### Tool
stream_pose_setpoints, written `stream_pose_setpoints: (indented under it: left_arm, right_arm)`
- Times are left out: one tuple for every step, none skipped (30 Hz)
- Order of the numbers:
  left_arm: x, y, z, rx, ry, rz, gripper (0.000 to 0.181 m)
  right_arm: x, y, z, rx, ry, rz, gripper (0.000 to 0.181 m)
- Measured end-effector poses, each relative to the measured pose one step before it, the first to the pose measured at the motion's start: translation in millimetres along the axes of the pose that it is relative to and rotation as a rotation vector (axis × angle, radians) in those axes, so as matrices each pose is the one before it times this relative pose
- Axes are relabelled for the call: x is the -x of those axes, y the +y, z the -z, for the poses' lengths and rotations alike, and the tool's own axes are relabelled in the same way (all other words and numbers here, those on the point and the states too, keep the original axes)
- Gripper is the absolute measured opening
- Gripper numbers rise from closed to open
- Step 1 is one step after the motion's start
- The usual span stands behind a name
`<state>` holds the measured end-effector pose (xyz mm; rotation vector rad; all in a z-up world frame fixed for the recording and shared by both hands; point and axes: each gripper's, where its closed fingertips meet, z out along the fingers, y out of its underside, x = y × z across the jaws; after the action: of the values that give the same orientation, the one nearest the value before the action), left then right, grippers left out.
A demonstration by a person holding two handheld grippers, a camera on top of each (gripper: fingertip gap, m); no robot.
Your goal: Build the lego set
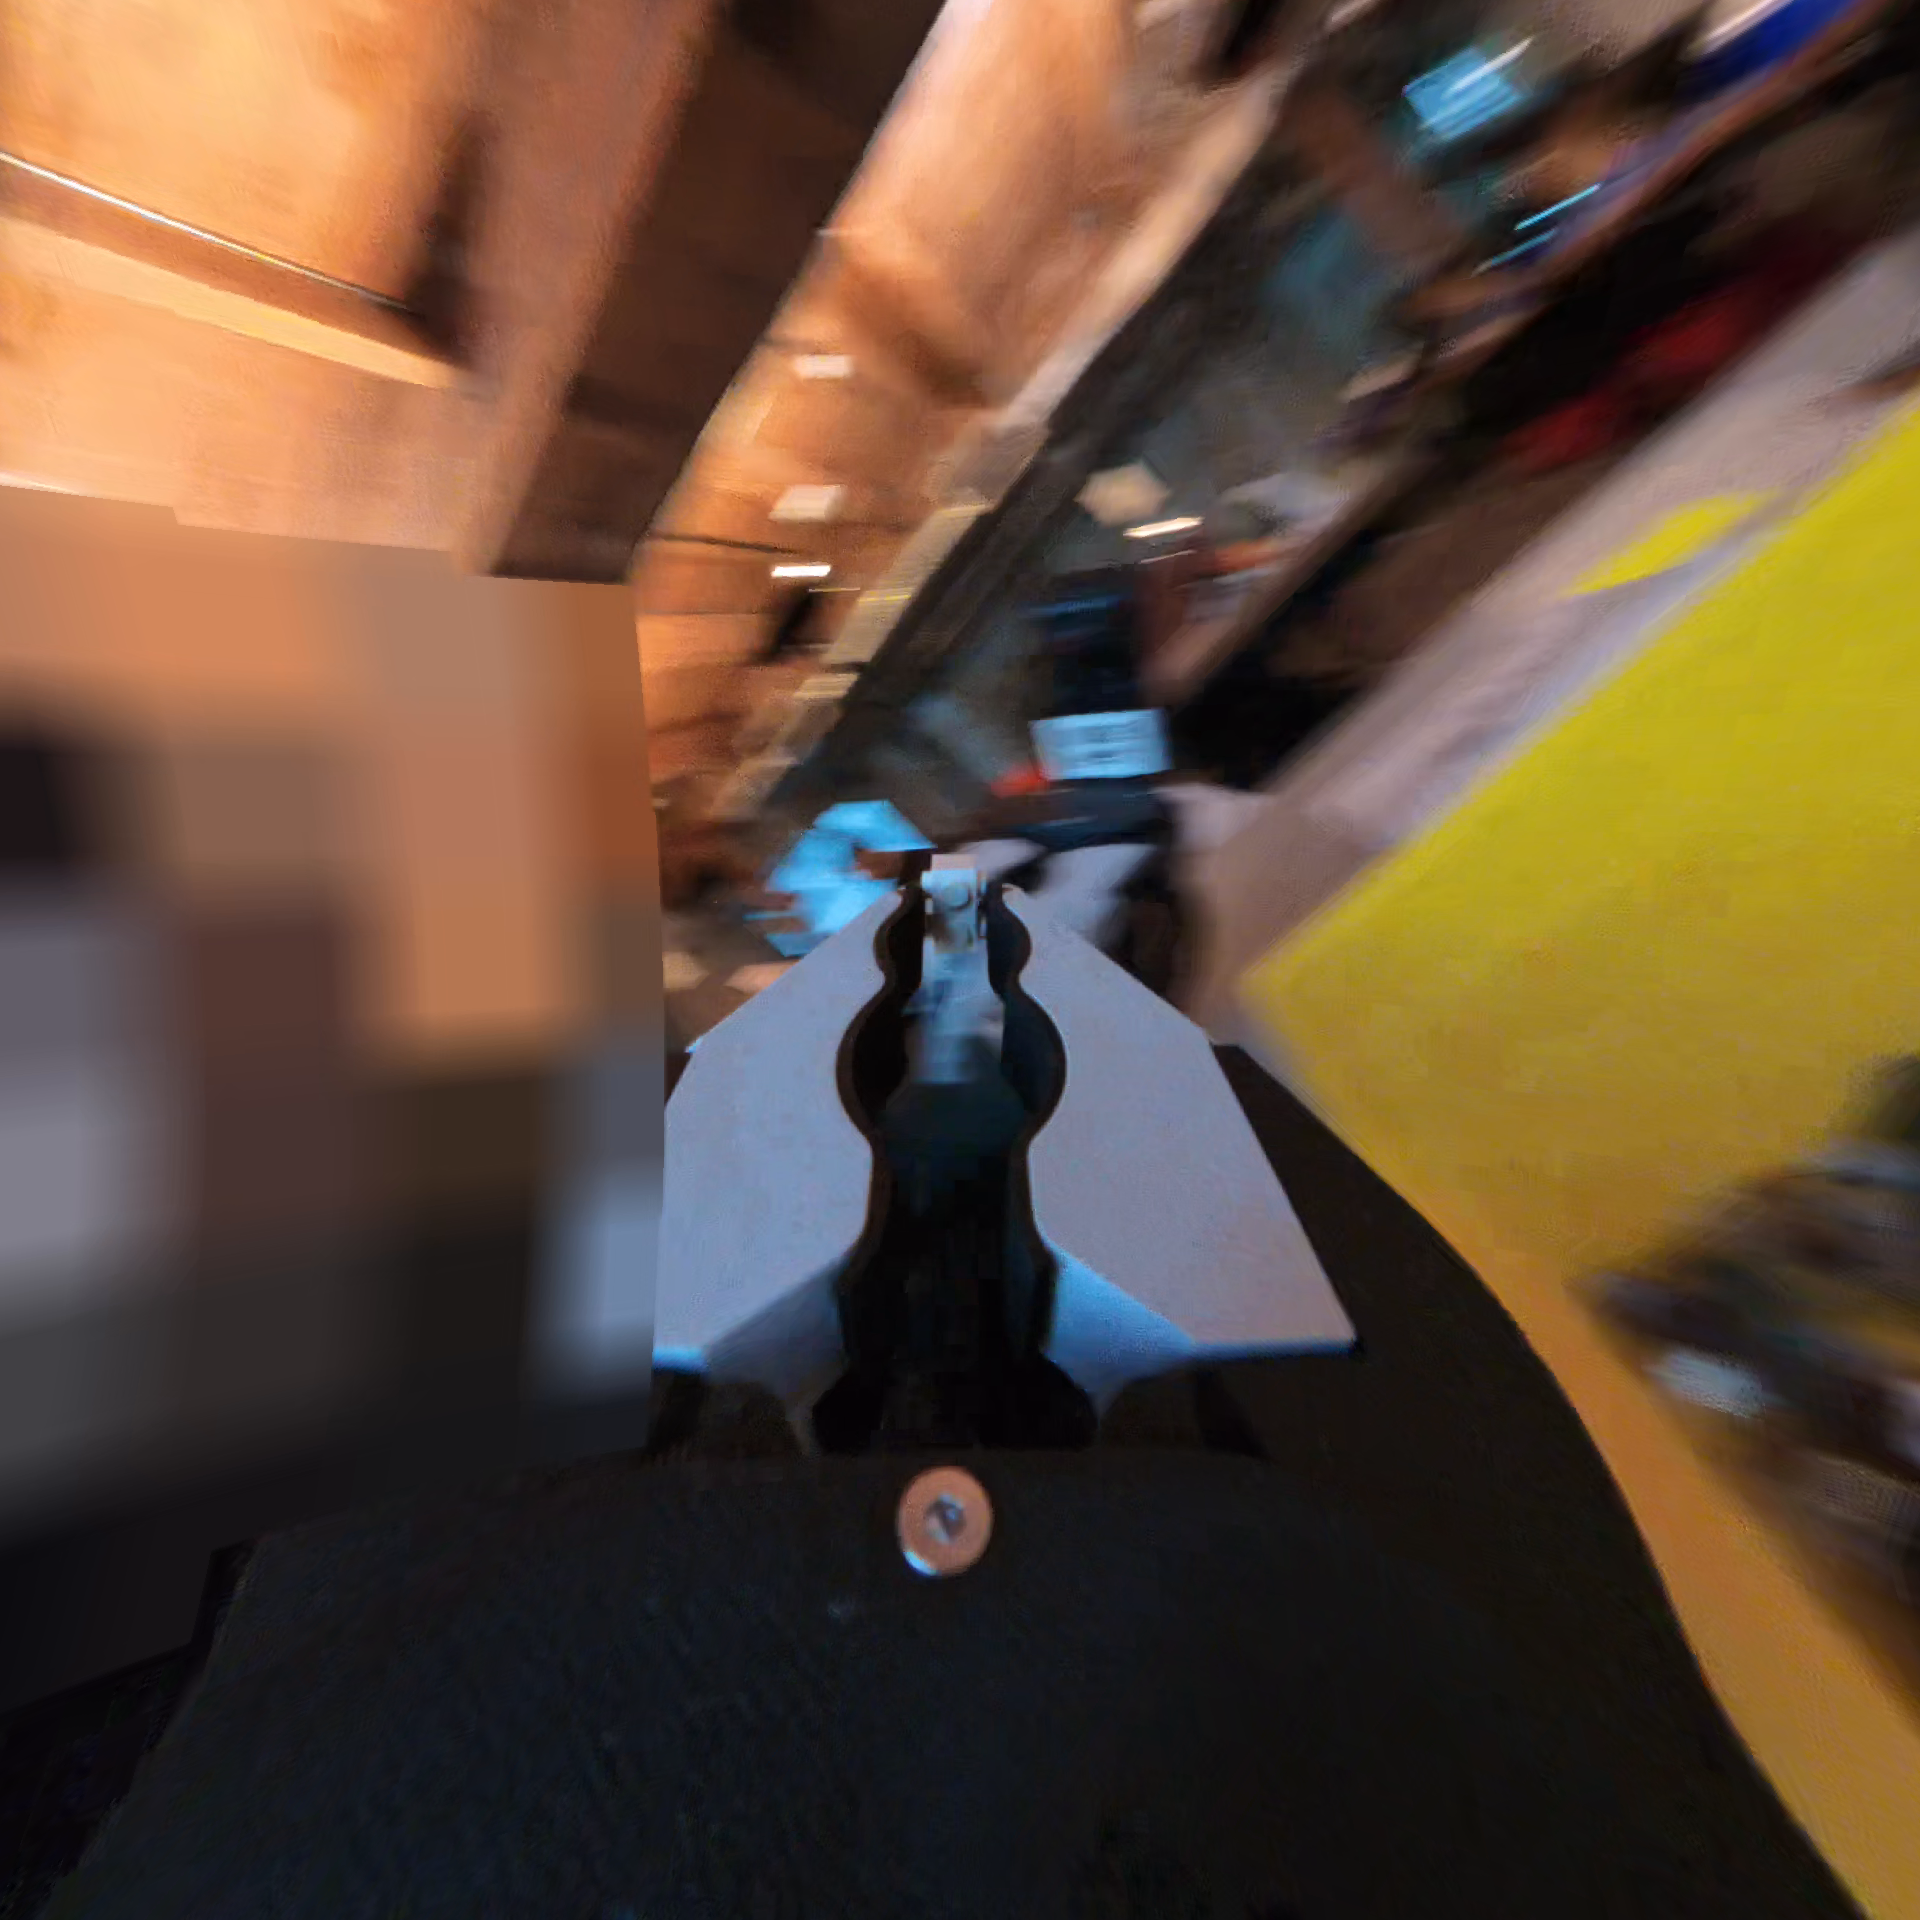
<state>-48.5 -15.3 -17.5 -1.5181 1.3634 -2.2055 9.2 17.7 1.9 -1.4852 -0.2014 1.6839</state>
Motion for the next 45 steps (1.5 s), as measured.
stream_pose_setpoints:
  left_arm:
    - [2.58,0.36,0.05,0.0013,-0.0157,-0.0019,0.005]
    - [2.94,0.81,0.13,0.0045,-0.0174,-0.0014,0.005]
    - [2.1,0.58,0.21,0.0026,-0.0128,-0.0015,0.006]
    - [1.19,0.05,0.3,-0.0004,-0.0062,0.002,0.006]
    - [1.1,-0.35,0.37,-0.0021,-0.0063,0.0036,0.006]
    - [1.44,-0.21,0.55,-0.001,-0.0091,0.0003,0.005]
    - [1.74,1.16,0.1,0.008,-0.0118,-0.0038,0.005]
    - [3.32,2.5,-0.36,0.0185,-0.0244,-0.0076,0.006]
    - [4.73,3.29,-0.78,0.0225,-0.0363,-0.0138,0.006]
    - [3.36,3.53,-1.29,0.0234,-0.0283,-0.0153,0.006]
    - [1.78,2.87,-1.61,0.019,-0.0181,-0.0101,0.006]
    - [0.78,2.12,-1.74,0.0135,-0.0106,-0.0055,0.006]
    - [0.22,1.41,-1.61,0.0085,-0.0057,-0.0023,0.006]
    - [0.32,0.7,-1.18,0.0032,-0.0048,-0.0017,0.006]
    - [-0.13,0.54,-0.91,0.0033,-0.0011,-0.0013,0.006]
    - [-0.29,0.71,-0.58,0.0047,0.0011,0.0001,0.006]
    - [0.1,0.65,-0.51,0.0036,-0.0003,0.0006,0.006]
    - [-0.49,1.0,-0.51,0.0056,0.0023,0.0001,0.006]
    - [-0.9,1.27,-0.75,0.0083,0.0043,-0.0024,0.006]
    - [-0.37,1.02,-0.8,0.0073,-0.0013,-0.0039,0.006]
    - [-0.68,0.51,-0.36,0.0029,0.001,-0.0055,0.006]
    - [-0.26,-0.85,0.15,-0.005,-0.0008,-0.0016,0.006]
    - [-0.61,-2.02,0.68,-0.0118,0.0037,-0.0004,0.006]
    - [-1.19,-2.73,1.39,-0.0162,0.0083,-0.0011,0.006]
    - [-0.72,-3.37,2.25,-0.0203,0.004,-0.0021,0.009]
    - [0.72,-3.38,2.73,-0.0197,-0.0066,-0.0026,0.014]
    - [0.6,-2.11,2.84,-0.0111,-0.0058,-0.0081,0.013]
    - [0.13,-0.87,2.11,-0.0034,-0.0037,-0.0123,0.009]
    - [0.33,-0.39,1.21,0.0003,-0.0055,-0.0116,0.008]
    - [-0.05,-0.41,0.29,-0.001,-0.0034,-0.0083,0.009]
    - [-0.97,-0.76,-0.38,-0.0051,0.0023,-0.0047,0.008]
    - [-1.49,-0.31,-0.73,-0.0042,0.0079,-0.0014,0.007]
    - [-1.17,-0.18,-0.87,-0.0031,0.0081,0.0015,0.007]
    - [0.54,0.3,-0.46,-0.0003,-0.0005,0.0027,0.006]
    - [1.04,-0.01,0.01,-0.0016,-0.0031,0.002,0.005]
    - [0.91,0.34,0.2,0.0001,-0.0017,0.0014,0.004]
    - [0.53,0.37,0.03,0.0008,0.0014,0.0042,0.004]
    - [0.6,0.09,0.12,-0.0002,0.0012,0.0066,0.004]
    - [0.57,-0.06,0.09,-0.0012,0.0002,0.0067,0.004]
    - [1.14,-0.02,0.14,-0.001,-0.0034,0.0075,0.006]
    - [1.17,-0.16,0.3,-0.002,-0.0042,0.0044,0.01]
    - [0.47,-0.4,0.21,-0.0028,-0.0008,0.0007,0.011]
    - [0.42,0.06,0.08,0.0,-0.0013,0.0003,0.011]
    - [-0.09,0.27,-0.08,0.0015,0.0002,-0.0005,0.011]
    - [0.35,0.06,-0.08,0.0002,-0.0018,-0.0001,0.011]
  right_arm:
    - [-27.2,-9.03,8.6,-0.0273,0.205,0.0939,0.015]
    - [-24.96,-11.91,8.3,-0.0455,0.188,0.0744,0.04]
    - [-9.38,-13.08,5.88,-0.0549,0.0822,0.0665,0.053]
    - [-2.38,-9.94,5.16,-0.0364,0.0345,0.0367,0.053]
    - [-0.03,-6.25,3.91,-0.0204,0.0211,0.0265,0.053]
    - [2.51,-2.89,2.5,-0.0118,0.0073,0.0273,0.053]
    - [5.38,0.19,0.49,-0.0042,-0.01,0.0237,0.051]
    - [10.69,3.84,-2.01,0.0091,-0.0431,0.0107,0.049]
    - [15.59,7.71,-4.77,0.026,-0.0775,-0.0129,0.043]
    - [14.93,10.74,-7.19,0.0395,-0.0796,-0.0399,0.042]
    - [12.28,12.47,-8.58,0.0458,-0.0705,-0.0557,0.042]
    - [10.45,13.17,-8.77,0.0501,-0.067,-0.0546,0.041]
    - [7.51,12.77,-7.96,0.0528,-0.053,-0.0395,0.038]
    - [2.62,11.3,-6.73,0.0508,-0.0211,-0.0186,0.032]
    - [-0.58,8.85,-5.39,0.0402,0.0022,0.0021,0.03]
    - [-2.07,6.93,-4.01,0.0347,0.0149,0.0132,0.028]
    - [-2.08,5.34,-2.7,0.029,0.0165,0.0166,0.025]
    - [-1.68,3.69,-1.85,0.0213,0.0129,0.0118,0.021]
    - [-0.41,1.97,-1.12,0.0113,0.0017,0.0042,0.017]
    - [0.78,0.93,-0.53,0.004,-0.0089,-0.0039,0.011]
    - [1.83,0.95,0.1,0.0044,-0.0183,-0.0123,0.006]
    - [-0.17,-0.16,0.92,0.0013,-0.0057,-0.0186,0.004]
    - [0.38,-1.31,0.91,-0.0039,-0.0062,-0.0104,0.004]
    - [0.91,-2.02,0.91,-0.0093,-0.0083,-0.0064,0.004]
    - [1.14,-1.84,1.18,-0.0076,-0.0098,-0.0093,0.004]
    - [0.93,-1.12,1.44,-0.0025,-0.0084,-0.0082,0.004]
    - [-0.27,-1.08,1.4,-0.0051,-0.0011,-0.0035,0.004]
    - [-0.78,-0.78,1.14,-0.0049,0.0027,0.0005,0.004]
    - [-0.11,-0.47,0.76,-0.0026,-0.001,-0.0018,0.004]
    - [0.23,-0.36,0.34,-0.0012,-0.0036,-0.005,0.005]
    - [0.46,-0.26,-0.02,-0.0021,-0.0042,-0.0039,0.005]
    - [0.35,0.11,-0.29,-0.0007,-0.0038,-0.0026,0.005]
    - [-0.26,0.61,-0.4,0.0023,-0.0002,-0.0022,0.005]
    - [-0.16,0.73,-0.27,0.0033,0.0,0.0,0.005]
    - [-0.36,-0.15,0.11,-0.0017,0.0024,-0.0002,0.005]
    - [-0.69,0.09,0.08,0.0007,0.0046,0.0027,0.005]
    - [-0.56,0.27,-0.18,0.0018,0.0052,0.0039,0.005]
    - [-0.53,0.22,-0.17,0.002,0.0055,0.0039,0.005]
    - [-0.54,-0.23,-0.14,-0.0003,0.0057,0.0038,0.005]
    - [-0.33,0.02,-0.01,-0.0004,0.0039,0.0021,0.004]
    - [0.46,-0.13,-0.17,-0.0006,-0.003,-0.0012,0.005]
    - [0.27,-0.28,-0.12,-0.0028,-0.0036,-0.0053,0.005]
    - [-0.2,-0.19,-0.17,-0.0028,-0.0006,-0.0032,0.005]
    - [-0.45,0.26,-0.12,0.0006,0.0013,-0.0016,0.005]
    - [-0.36,0.17,-0.09,0.0005,0.0017,-0.0008,0.005]
